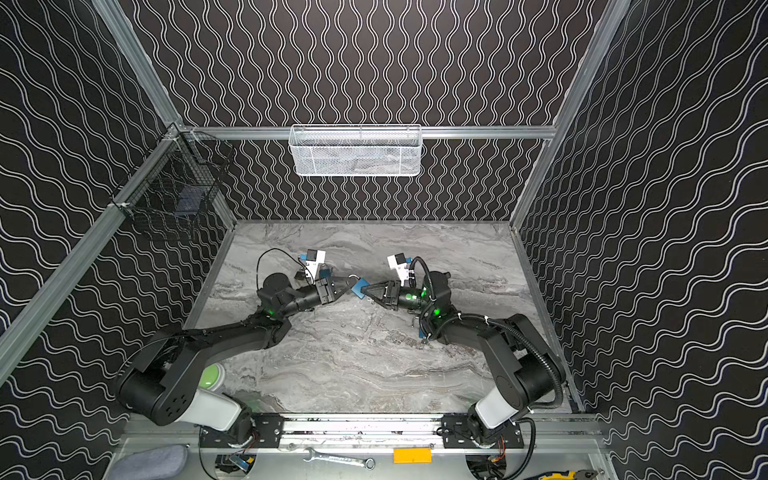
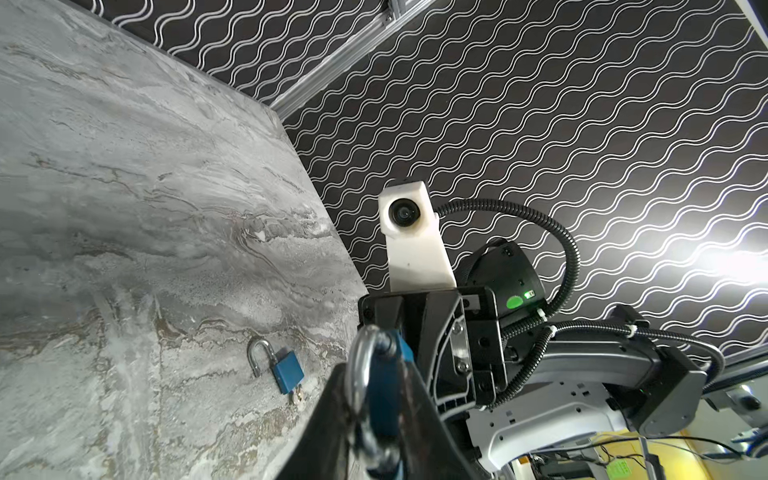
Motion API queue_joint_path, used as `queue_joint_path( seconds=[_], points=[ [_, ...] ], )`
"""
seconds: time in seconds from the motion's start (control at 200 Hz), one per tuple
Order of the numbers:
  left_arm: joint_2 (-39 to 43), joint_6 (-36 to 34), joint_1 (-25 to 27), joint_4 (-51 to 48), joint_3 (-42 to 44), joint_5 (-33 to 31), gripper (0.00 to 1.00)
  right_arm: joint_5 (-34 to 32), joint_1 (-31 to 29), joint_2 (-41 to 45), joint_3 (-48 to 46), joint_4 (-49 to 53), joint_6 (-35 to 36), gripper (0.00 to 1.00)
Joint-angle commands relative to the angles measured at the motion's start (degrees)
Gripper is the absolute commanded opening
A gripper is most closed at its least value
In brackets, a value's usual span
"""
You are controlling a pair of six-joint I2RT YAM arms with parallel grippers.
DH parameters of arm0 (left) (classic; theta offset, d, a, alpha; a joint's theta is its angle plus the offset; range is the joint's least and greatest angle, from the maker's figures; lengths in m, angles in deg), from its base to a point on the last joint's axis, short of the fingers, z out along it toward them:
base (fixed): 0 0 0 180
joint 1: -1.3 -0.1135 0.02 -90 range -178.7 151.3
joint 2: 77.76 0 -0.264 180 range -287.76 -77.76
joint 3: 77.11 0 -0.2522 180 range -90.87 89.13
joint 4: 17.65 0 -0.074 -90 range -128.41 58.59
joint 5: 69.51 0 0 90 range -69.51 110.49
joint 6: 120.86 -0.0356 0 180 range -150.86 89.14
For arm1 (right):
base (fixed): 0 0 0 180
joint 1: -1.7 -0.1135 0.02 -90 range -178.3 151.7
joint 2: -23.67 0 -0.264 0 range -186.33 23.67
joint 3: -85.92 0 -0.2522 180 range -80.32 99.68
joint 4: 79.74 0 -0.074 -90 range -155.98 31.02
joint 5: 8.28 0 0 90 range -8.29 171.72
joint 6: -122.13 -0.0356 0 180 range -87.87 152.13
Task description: Lock with the key
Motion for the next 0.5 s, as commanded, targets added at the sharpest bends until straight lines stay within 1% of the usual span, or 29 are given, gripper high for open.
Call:
queue_joint_path(
  seconds=[0.0,0.09,0.21,0.285,0.365,0.44,0.49],
  points=[
    [0.3,-2.3,0.2,-1.9,-1.4,9.0,0.21,-5.3,0.0,0.6,-0.1,-2.5,0.6,0.0],
    [1.3,-4.2,0.2,-6.0,-2.2,8.6,0.17,-5.3,0.0,1.4,0.0,0.2,2.7,0.0],
    [2.9,-8.0,0.2,-14.8,-3.9,7.4,0.1,-4.9,0.0,2.6,1.3,6.0,7.1,0.0],
    [3.3,-9.7,0.3,-18.7,-4.7,6.7,0.06,-4.4,0.0,2.5,2.3,8.4,8.6,0.0],
    [2.8,-9.8,0.3,-19.3,-5.0,6.4,0.04,-3.6,0.0,2.3,2.8,8.8,9.0,0.0],
    [1.8,-8.4,0.2,-17.1,-4.8,6.5,0.0,-3.3,0.0,2.5,3.1,10.0,10.0,0.0],
    [1.3,-7.5,0.3,-16.0,-4.7,6.2,0.0,-3.3,0.1,2.8,3.1,10.9,10.5,0.0]
  ],
)
